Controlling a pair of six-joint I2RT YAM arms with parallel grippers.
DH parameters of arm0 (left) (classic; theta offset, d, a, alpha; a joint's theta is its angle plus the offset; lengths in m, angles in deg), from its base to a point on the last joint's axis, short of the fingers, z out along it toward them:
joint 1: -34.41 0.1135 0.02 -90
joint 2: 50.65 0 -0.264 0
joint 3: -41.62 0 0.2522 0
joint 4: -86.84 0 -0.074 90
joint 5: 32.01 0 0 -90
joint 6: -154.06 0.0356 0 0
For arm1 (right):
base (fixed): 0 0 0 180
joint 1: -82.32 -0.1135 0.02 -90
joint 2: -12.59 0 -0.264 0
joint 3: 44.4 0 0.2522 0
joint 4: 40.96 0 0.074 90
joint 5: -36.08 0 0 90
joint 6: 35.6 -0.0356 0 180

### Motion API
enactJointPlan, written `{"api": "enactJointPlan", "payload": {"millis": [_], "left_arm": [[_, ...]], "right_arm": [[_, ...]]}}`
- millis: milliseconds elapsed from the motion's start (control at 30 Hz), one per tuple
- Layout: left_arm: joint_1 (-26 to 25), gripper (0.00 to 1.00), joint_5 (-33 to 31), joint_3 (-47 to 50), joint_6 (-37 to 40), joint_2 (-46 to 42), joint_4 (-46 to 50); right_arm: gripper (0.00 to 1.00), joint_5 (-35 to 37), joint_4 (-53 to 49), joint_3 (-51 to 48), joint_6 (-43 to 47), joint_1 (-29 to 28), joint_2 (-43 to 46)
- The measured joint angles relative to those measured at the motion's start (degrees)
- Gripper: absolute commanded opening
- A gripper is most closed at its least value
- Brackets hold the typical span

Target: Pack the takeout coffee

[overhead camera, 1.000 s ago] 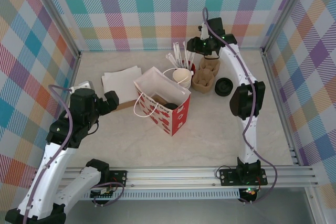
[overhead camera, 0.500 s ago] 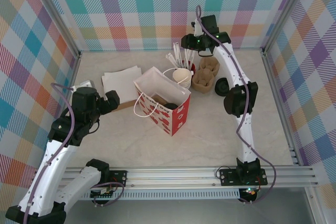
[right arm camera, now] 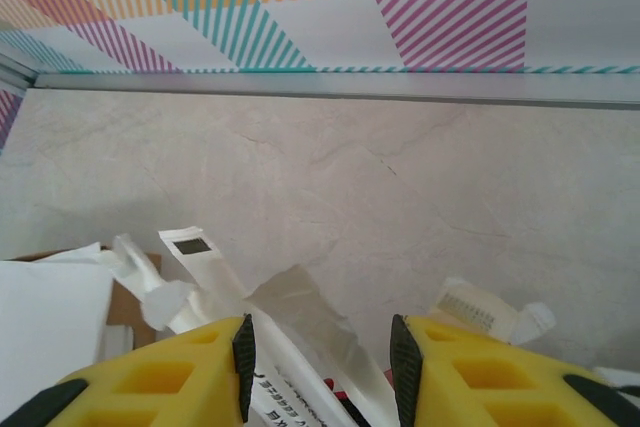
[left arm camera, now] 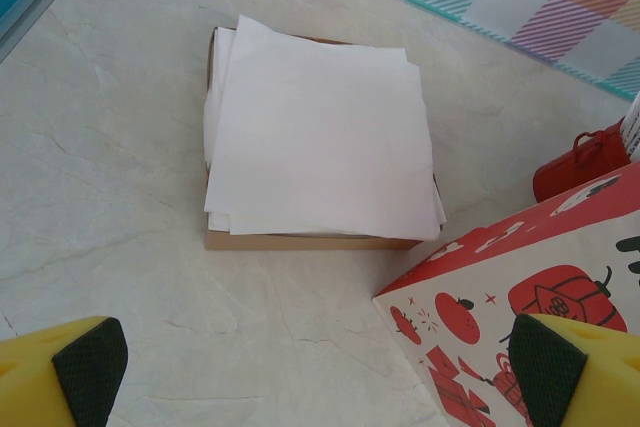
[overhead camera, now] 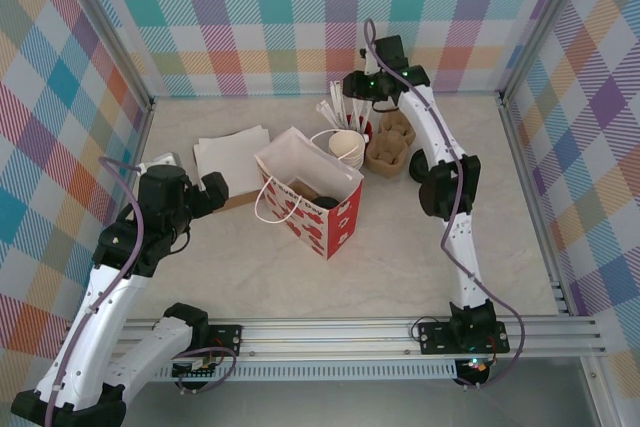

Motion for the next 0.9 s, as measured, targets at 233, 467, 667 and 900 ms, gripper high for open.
{"api": "enactJointPlan", "payload": {"millis": [233, 467, 667, 900], "left_arm": [[0.0, 1.0, 0.0, 0.0, 0.02, 0.44, 0.0], [0.0, 1.0, 0.0, 0.0, 0.24, 0.57, 0.0], [0.0, 1.0, 0.0, 0.0, 0.44, 0.57, 0.0], [0.0, 1.0, 0.0, 0.0, 0.42, 0.57, 0.02]], "right_arm": [[0.41, 3.13, -0.33, 0.72, 2.08, -1.64, -0.9], [0.2, 5.49, -0.52, 0.81, 3.69, -2.38, -1.86], [0.04, 6.97, -0.7, 0.96, 4.85, -2.47, -2.01], [0.04, 8.24, -1.64, 1.05, 5.81, -2.43, -1.88]]}}
